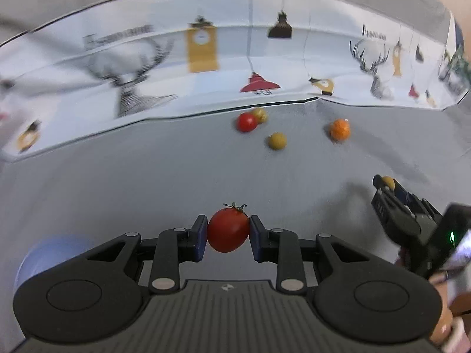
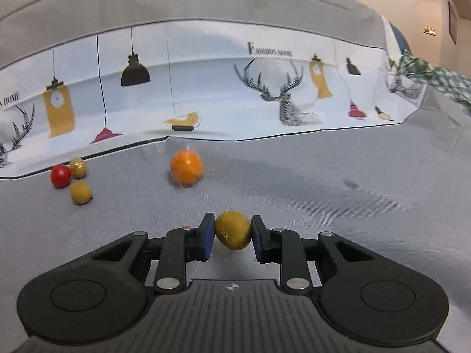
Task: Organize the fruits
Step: 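Carry the tomato and yellow fruit in both tools over the blue plate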
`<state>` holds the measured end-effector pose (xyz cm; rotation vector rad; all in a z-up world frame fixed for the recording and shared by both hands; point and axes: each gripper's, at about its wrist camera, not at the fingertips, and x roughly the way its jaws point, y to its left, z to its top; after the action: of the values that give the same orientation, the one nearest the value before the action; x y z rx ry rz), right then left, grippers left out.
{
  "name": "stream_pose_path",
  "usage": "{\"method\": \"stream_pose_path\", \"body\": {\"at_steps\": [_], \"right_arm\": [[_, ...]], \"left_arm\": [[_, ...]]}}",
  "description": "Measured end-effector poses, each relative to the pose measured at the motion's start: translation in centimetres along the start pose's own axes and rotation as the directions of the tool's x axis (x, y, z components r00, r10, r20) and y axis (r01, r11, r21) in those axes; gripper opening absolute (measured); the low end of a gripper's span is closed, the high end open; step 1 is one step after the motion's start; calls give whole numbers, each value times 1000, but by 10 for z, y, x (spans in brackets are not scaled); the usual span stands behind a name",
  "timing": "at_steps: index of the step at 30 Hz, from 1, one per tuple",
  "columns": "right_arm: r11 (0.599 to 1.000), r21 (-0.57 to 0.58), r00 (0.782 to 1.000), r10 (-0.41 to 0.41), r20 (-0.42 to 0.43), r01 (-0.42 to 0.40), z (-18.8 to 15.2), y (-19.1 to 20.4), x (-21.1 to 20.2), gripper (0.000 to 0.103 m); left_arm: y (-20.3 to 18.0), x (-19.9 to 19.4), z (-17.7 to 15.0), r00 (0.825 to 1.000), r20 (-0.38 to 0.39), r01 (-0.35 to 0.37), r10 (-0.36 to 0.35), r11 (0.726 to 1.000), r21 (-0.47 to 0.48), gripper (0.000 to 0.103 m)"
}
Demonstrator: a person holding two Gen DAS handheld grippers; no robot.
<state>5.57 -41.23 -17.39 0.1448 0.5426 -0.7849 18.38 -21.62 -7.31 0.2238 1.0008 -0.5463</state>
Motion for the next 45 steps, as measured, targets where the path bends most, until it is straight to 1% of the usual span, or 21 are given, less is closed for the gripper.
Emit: {"method": "stream_pose_path", "body": {"at_steps": [2, 4, 6, 9, 11, 13, 15, 18, 20, 22, 25, 27, 28, 30, 32, 34, 39, 45], "right_arm": [[1000, 21, 1000, 11, 15, -12, 7, -3, -24, 28], [997, 36, 997, 60, 58, -62, 16, -4, -62, 28], [990, 39, 988, 133, 84, -137, 18, -5, -110, 28], [968, 11, 967, 248, 63, -249, 9, -2, -178, 28], [941, -11, 941, 338, 30, -337, -3, 2, -225, 28], [916, -27, 916, 400, 6, -400, -13, 7, -264, 28], [891, -36, 892, 452, -18, -453, -20, 12, -293, 28], [840, -75, 843, 535, -51, -538, -26, 29, -334, 28], [813, -112, 821, 570, -46, -571, -26, 38, -357, 28], [782, -125, 791, 610, -45, -610, -24, 49, -376, 28], [727, -142, 739, 672, -58, -672, -22, 63, -401, 28], [698, -177, 716, 695, -67, -694, -24, 71, -415, 28], [684, -205, 708, 702, -75, -700, -27, 76, -423, 28], [664, -242, 698, 710, -92, -707, -31, 82, -433, 28], [653, -277, 698, 709, -106, -705, -36, 86, -443, 28], [654, -295, 703, 703, -106, -697, -38, 88, -450, 28], [669, -310, 723, 683, -100, -675, -38, 90, -454, 28], [666, -337, 730, 675, -107, -666, -39, 96, -455, 28]], "left_arm": [[12, -35, -19, 1000, 7, -4, 4, 1000, -23, 33], [23, -69, -41, 1000, 19, -24, 24, 999, -39, 33], [31, -97, -61, 999, 25, -42, 43, 998, -57, 33], [42, -139, -91, 998, 38, -55, 58, 996, -74, 33], [50, -163, -111, 997, 50, -58, 63, 994, -89, 33], [57, -186, -130, 996, 58, -59, 65, 993, -104, 33], [65, -208, -149, 995, 72, -60, 69, 990, -128, 33], [75, -235, -177, 992, 91, -74, 89, 985, -157, 33], [81, -249, -195, 989, 99, -95, 114, 980, -177, 33], [86, -261, -210, 984, 106, -123, 146, 973, -198, 33], [93, -275, -232, 977, 116, -149, 180, 962, -230, 33], [98, -281, -246, 977, 118, -146, 180, 957, -250, 33], [99, -284, -252, 977, 120, -142, 178, 955, -260, 33], [103, -287, -260, 978, 123, -132, 171, 952, -275, 33], [108, -291, -265, 979, 129, -115, 159, 949, -295, 33], [111, -294, -267, 978, 141, -105, 154, 947, -305, 33], [113, -297, -268, 976, 164, -88, 142, 949, -303, 33], [114, -294, -267, 976, 173, -77, 135, 949, -306, 33]]}}
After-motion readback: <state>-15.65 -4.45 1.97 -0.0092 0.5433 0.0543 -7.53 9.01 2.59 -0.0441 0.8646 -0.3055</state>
